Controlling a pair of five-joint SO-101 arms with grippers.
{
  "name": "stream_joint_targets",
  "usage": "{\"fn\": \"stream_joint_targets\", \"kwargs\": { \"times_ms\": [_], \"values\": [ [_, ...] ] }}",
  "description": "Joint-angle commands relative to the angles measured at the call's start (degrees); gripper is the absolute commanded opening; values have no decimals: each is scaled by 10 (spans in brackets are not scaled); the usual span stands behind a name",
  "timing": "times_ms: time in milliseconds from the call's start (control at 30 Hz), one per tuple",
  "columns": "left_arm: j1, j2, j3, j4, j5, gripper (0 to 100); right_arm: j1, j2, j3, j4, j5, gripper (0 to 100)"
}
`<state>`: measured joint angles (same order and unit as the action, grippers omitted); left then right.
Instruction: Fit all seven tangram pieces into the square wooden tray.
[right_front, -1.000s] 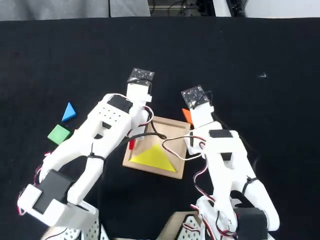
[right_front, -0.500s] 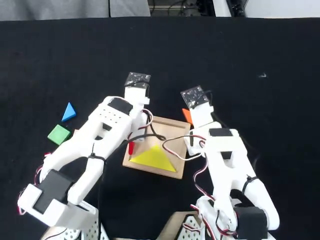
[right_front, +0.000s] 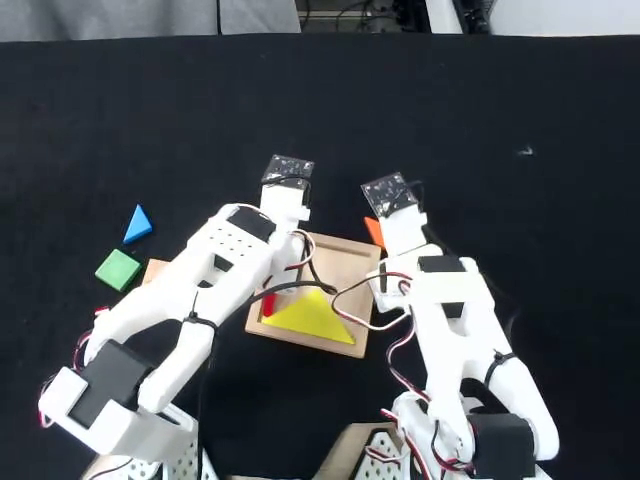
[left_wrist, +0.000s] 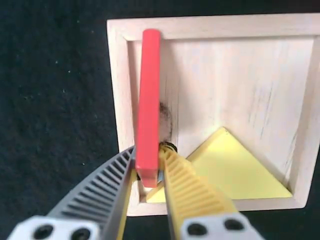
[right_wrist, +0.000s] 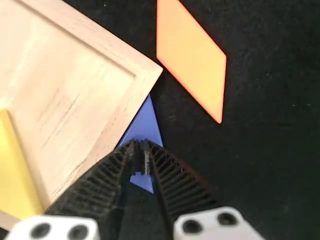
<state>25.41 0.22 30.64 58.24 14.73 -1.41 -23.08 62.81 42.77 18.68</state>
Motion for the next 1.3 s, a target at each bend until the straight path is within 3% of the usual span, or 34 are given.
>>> {"fn": "stream_joint_targets", "kwargs": {
  "times_ms": [0,200,433,633,867,1067,1267],
  "values": [
    [-15,-6,-3,-4,-21,41,-11,8,-13,8,6,11],
    [-29,-11,-20,34,4,177,-11,8,-13,8,6,11],
    [-22,-17,-26,36,2,166,-11,8,-13,7,6,11],
    [-28,-107,0,39,3,167,-11,8,-13,7,6,11],
    [-22,-199,115,-72,-2,171,-12,8,-13,7,6,11],
    [-16,-177,114,-92,-2,171,-12,8,-13,7,6,11],
    [39,-120,75,-92,-2,171,-12,8,-13,7,6,11]
  ]
}}
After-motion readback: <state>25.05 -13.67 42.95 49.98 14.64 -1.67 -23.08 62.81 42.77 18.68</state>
